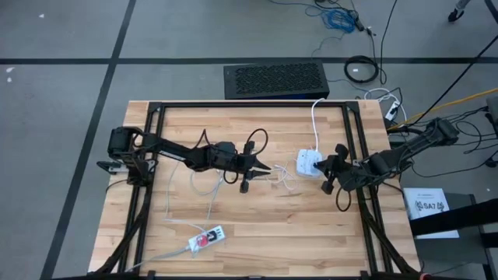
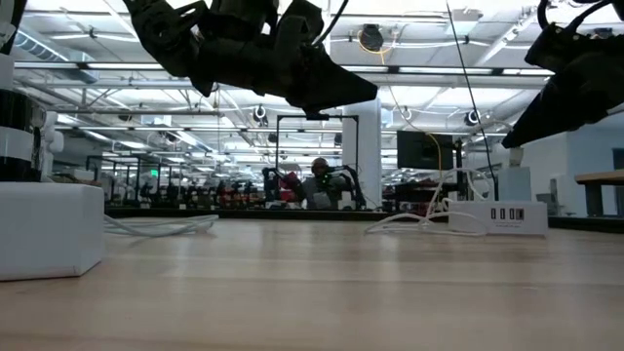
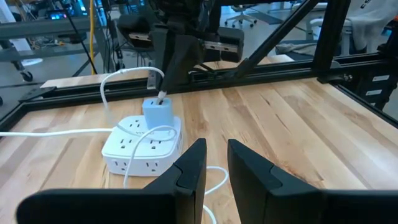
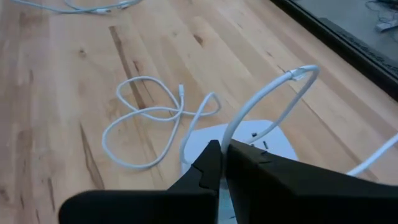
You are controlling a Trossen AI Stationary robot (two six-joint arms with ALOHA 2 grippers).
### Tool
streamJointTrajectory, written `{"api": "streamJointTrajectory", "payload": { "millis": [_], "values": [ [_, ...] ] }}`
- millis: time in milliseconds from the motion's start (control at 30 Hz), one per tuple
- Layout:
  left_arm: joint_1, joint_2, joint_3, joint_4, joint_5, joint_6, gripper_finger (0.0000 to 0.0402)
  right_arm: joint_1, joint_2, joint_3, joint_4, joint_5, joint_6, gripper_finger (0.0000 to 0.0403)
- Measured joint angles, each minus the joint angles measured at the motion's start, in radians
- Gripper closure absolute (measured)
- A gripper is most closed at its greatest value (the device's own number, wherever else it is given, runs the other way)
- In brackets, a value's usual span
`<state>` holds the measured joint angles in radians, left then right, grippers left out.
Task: Insert USB
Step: Insert the white charger cable into the blue adapter
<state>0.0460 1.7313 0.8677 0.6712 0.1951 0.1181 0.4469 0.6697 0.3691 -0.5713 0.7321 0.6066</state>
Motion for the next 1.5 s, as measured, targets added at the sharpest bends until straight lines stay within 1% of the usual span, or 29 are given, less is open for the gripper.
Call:
{"api": "streamJointTrajectory", "payload": {
  "millis": [200,533,667,767,900,1300,1400,1500],
  "values": [
    [0.000,0.000,0.000,0.000,0.000,0.000,0.0329,0.000,-0.013,0.000,0.001,-0.035,-0.014,0.0403],
    [0.000,0.000,0.000,-0.002,0.008,-0.001,0.0329,-0.001,-0.078,-0.001,-0.006,-0.081,-0.032,0.0402],
    [0.000,0.000,0.000,-0.007,0.033,-0.001,0.0329,-0.027,-0.075,-0.001,-0.015,-0.077,-0.007,0.0402],
    [0.000,0.000,0.000,-0.008,0.035,-0.001,0.0329,-0.065,-0.073,-0.001,-0.025,-0.053,-0.007,0.0402],
    [0.000,0.000,0.000,-0.008,0.035,-0.001,0.0330,-0.104,-0.072,-0.001,-0.023,-0.058,-0.023,0.0402],
    [0.000,0.000,0.000,-0.034,0.036,0.002,0.0330,-0.110,-0.059,-0.001,-0.006,-0.096,-0.035,0.0402],
    [-0.001,0.000,0.000,-0.034,0.036,0.020,0.0330,-0.116,-0.050,-0.001,0.013,-0.106,-0.035,0.0402],
    [-0.002,0.001,0.000,-0.034,0.037,0.021,0.0330,-0.127,-0.034,-0.001,0.103,-0.144,-0.070,0.0402]
  ]
}}
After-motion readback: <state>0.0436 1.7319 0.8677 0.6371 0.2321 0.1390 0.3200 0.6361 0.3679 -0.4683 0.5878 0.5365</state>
